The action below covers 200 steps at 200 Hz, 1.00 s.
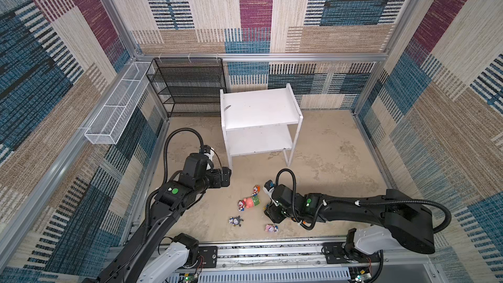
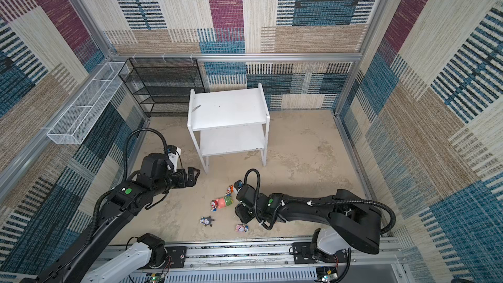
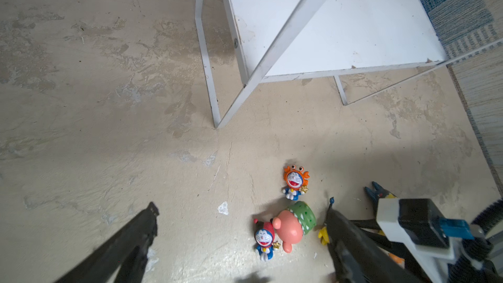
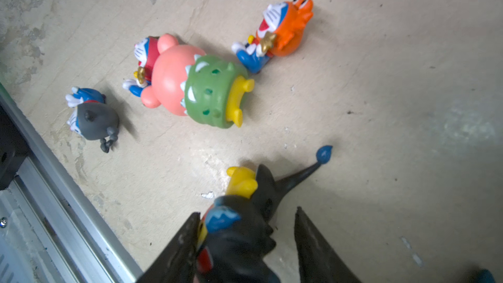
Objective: Place and organize the plastic toys onto the shelf
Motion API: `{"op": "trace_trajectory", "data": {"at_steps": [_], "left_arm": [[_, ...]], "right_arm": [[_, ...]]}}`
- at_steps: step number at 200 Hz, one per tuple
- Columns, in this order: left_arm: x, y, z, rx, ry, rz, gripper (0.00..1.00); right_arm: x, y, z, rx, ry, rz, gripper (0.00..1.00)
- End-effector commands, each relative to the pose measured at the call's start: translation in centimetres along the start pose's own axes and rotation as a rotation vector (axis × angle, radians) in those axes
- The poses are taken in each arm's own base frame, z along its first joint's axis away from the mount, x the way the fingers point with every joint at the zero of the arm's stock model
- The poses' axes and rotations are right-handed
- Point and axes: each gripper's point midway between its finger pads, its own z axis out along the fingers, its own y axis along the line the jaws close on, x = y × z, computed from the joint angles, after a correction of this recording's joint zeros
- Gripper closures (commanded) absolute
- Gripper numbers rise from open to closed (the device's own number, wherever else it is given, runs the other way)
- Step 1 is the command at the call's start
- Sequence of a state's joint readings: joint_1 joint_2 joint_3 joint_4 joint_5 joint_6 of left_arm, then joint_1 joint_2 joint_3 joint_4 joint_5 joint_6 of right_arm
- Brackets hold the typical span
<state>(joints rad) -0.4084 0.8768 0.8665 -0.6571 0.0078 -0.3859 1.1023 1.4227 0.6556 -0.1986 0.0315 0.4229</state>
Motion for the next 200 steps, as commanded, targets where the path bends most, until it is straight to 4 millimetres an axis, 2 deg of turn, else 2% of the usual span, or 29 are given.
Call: {"op": "trace_trajectory", "data": {"at_steps": [1, 35, 69, 88, 123, 154, 184, 200], "left_arm": [[0.2, -0.8, -0.8, 0.041, 0.027, 0.046, 0.01], [0.9, -3.5, -2.2, 0.196, 0.07, 0.126, 0.01], [2.0, -6.5, -3.3, 0.365, 0.103, 0.212, 0.01], [2.5, -7.3, -3.8, 0.409, 0.108, 0.25, 0.01], [2.4, -7.3, -4.1, 0.401, 0.086, 0.276, 0.01], [2.5, -7.3, -4.3, 0.406, 0.083, 0.284, 0.01], [2.9, -7.2, -4.4, 0.409, 0.08, 0.291, 0.01], [2.9, -7.2, -4.2, 0.41, 0.082, 0.292, 0.01]], "right_arm": [[-1.3, 0.5, -0.3, -0.011, -0.046, -0.039, 0.49], [-2.4, 1.9, -1.9, -0.073, -0.069, -0.159, 0.54], [-3.4, 5.0, -4.6, -0.223, -0.076, -0.288, 0.56], [-3.8, 4.7, -5.4, -0.21, -0.061, -0.304, 0.58], [-3.8, 3.4, -5.1, -0.144, -0.05, -0.244, 0.43], [-2.4, 3.2, -4.9, -0.16, -0.015, -0.185, 0.42], [0.6, 5.4, -5.7, -0.253, 0.045, -0.203, 0.39], [2.1, 5.8, -5.5, -0.269, 0.083, -0.19, 0.4]]}}
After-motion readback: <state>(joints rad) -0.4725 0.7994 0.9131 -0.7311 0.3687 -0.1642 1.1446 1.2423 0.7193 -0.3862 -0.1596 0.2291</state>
